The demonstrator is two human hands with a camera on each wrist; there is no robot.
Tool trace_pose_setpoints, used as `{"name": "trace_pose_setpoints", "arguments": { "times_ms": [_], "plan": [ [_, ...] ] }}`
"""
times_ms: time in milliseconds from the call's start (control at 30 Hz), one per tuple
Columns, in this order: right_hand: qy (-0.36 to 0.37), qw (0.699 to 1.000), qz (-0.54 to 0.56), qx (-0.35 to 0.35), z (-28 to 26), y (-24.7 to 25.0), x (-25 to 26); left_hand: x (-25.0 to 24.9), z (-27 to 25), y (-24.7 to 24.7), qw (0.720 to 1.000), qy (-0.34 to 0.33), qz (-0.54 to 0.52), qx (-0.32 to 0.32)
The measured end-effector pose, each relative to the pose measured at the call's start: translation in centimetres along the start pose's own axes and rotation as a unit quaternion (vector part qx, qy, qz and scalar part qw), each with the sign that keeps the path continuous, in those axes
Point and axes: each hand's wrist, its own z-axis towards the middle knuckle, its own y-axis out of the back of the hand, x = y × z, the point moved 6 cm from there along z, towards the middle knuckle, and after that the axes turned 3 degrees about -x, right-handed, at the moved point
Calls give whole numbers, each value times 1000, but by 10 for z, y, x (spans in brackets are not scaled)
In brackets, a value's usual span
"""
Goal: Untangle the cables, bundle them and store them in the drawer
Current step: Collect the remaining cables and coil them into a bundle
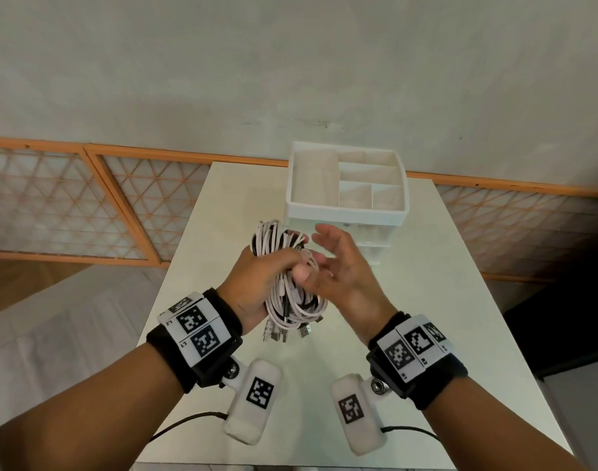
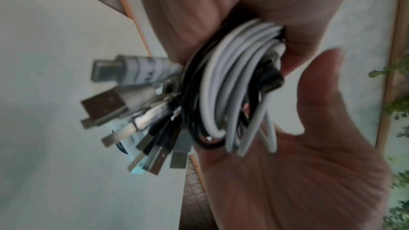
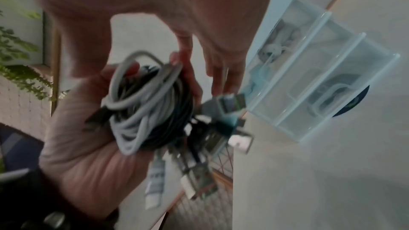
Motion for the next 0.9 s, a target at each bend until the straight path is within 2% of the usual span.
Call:
{"name": "trace_pose_setpoints", "arguments": {
  "times_ms": [67, 100, 233, 367, 467, 600, 733, 833, 900],
  "plan": [
    [-8, 998, -13, 66, 0, -17, 3, -3, -1, 0, 1000, -4, -3, 13],
    [-6, 997, -29, 75, 1, -22, 4, -5, -1, 1, 1000, -8, 1, 14],
    [12, 996, -85, 27, 12, -28, 4, -7, 2, 7, 999, 1, 45, 15],
    [19, 990, -143, -3, 21, -32, 1, 2, 3, 22, 987, 81, 133, 45],
    [18, 987, -159, -3, 24, -34, -3, 6, 3, 27, 984, 125, 104, 65],
    [7, 988, -153, -24, 36, -26, -8, 9, 15, 22, 988, 114, 77, 73],
    [-1, 980, -195, -42, 48, -8, -23, 28, 29, 13, 987, 135, 69, 56],
    [-30, 964, -262, -44, 54, 13, -45, 47, 43, 10, 980, 170, 97, 24],
    [-58, 944, -322, -42, 55, 34, -61, 61, 54, 8, 974, 200, 106, 29]
  ]
}}
